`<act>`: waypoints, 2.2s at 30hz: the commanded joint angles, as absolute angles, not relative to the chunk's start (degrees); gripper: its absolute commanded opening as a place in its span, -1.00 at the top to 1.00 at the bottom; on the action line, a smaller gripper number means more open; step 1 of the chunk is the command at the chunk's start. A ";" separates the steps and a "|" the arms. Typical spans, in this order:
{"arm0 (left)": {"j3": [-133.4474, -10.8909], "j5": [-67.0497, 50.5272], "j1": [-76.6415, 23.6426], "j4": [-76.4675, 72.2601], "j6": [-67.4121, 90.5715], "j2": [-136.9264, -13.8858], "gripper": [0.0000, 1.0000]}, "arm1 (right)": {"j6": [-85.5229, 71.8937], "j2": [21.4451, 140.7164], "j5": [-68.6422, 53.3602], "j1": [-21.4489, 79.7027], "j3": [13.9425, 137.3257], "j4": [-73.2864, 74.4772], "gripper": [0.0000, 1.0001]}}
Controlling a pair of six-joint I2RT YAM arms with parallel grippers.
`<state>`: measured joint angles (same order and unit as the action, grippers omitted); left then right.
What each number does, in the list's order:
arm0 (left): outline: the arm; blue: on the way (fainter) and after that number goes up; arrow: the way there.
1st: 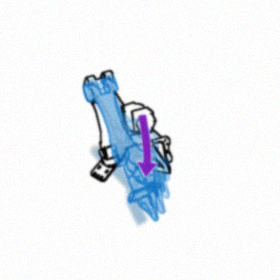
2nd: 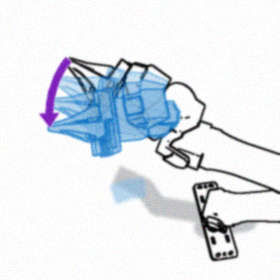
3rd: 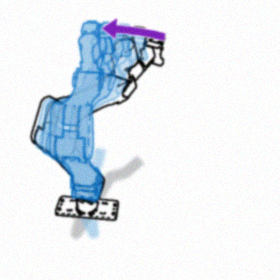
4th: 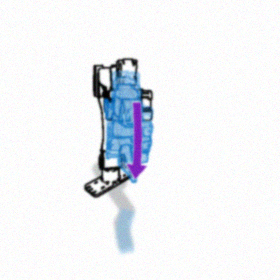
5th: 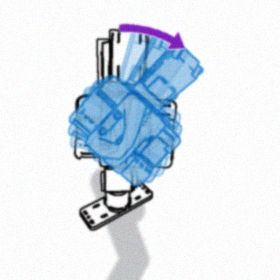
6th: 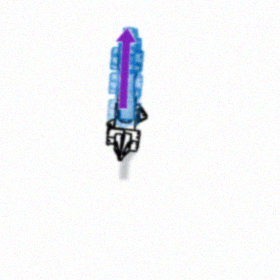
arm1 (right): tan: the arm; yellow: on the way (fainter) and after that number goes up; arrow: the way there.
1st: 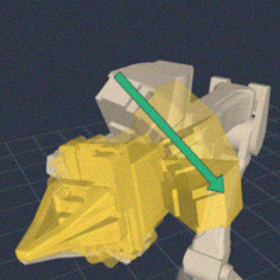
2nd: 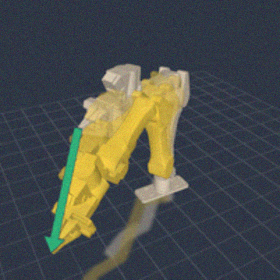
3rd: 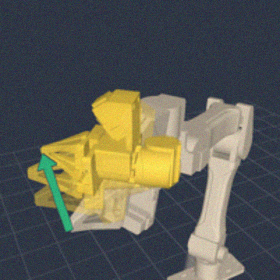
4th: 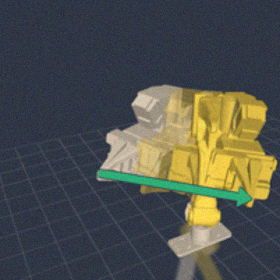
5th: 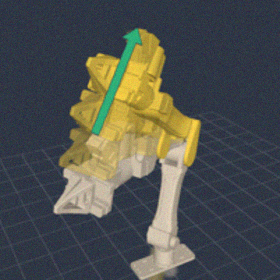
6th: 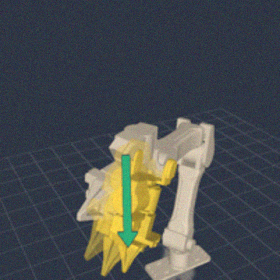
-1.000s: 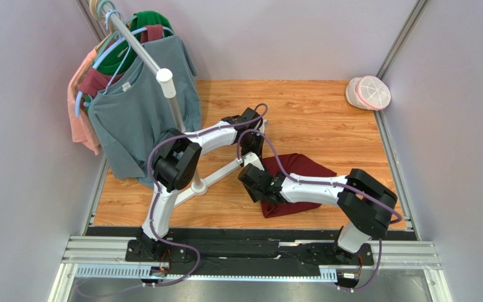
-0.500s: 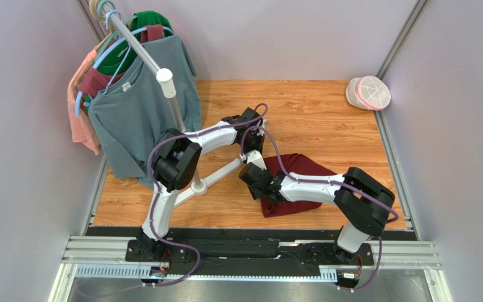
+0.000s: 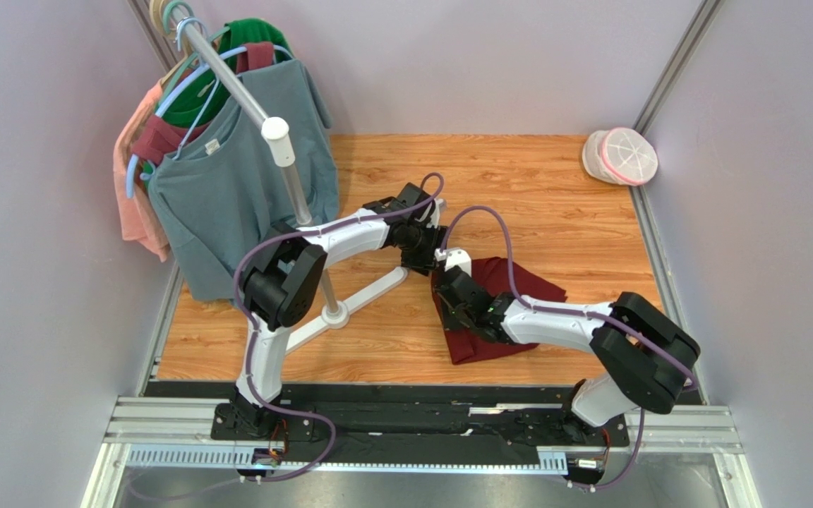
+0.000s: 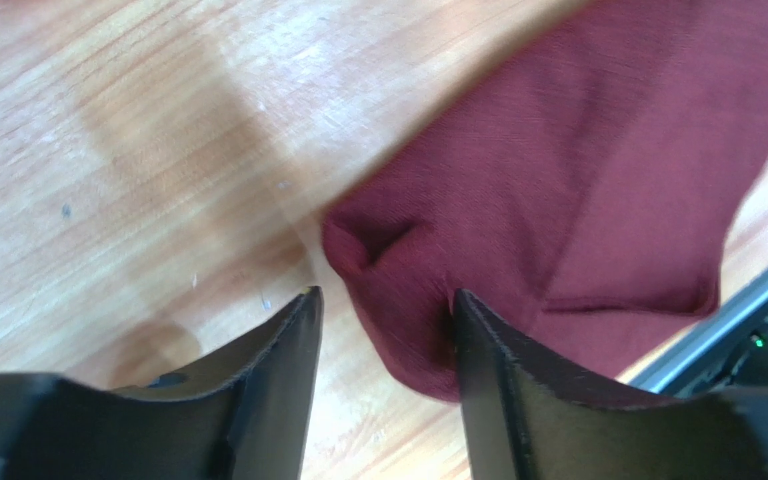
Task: Fold the napkin, place the utensils inside, and roll it up
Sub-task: Roll the napkin with the utensil
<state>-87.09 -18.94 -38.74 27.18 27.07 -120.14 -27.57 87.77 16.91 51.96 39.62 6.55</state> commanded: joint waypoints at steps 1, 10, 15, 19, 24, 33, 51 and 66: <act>-86.22 -19.07 -38.85 23.47 28.39 -113.73 -0.27 | -28.39 91.15 1.33 48.70 32.35 7.31 1.00; -82.63 -19.95 -38.85 19.95 27.86 -109.25 -0.51 | -26.63 88.86 -17.39 37.98 24.79 -4.64 1.00; -79.64 -20.30 -38.85 18.73 27.60 -107.84 -0.48 | -26.46 90.26 -24.07 33.58 23.47 -9.04 1.00; -76.47 -19.16 -38.85 17.23 28.74 -106.44 -0.48 | -27.51 92.02 -26.89 30.77 22.59 -11.69 1.00; -74.01 -17.75 -38.85 16.08 29.00 -104.77 -0.48 | -28.56 93.69 -29.71 28.48 21.62 -14.15 1.00; -75.67 -16.79 -38.94 17.13 30.85 -109.42 -0.39 | -28.56 93.34 -29.44 28.21 21.71 -14.06 1.00; -79.72 -17.14 -40.25 20.13 31.38 -116.71 0.10 | -28.56 91.76 -28.21 27.86 22.32 -12.75 1.00; -83.67 -14.85 -41.66 27.07 28.04 -120.23 0.53 | -28.30 70.16 -16.12 33.39 28.03 10.17 -0.02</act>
<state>-82.13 -16.49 -41.30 23.33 30.28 -117.91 -29.85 77.21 -25.06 30.35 25.82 -5.48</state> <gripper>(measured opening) 0.245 0.469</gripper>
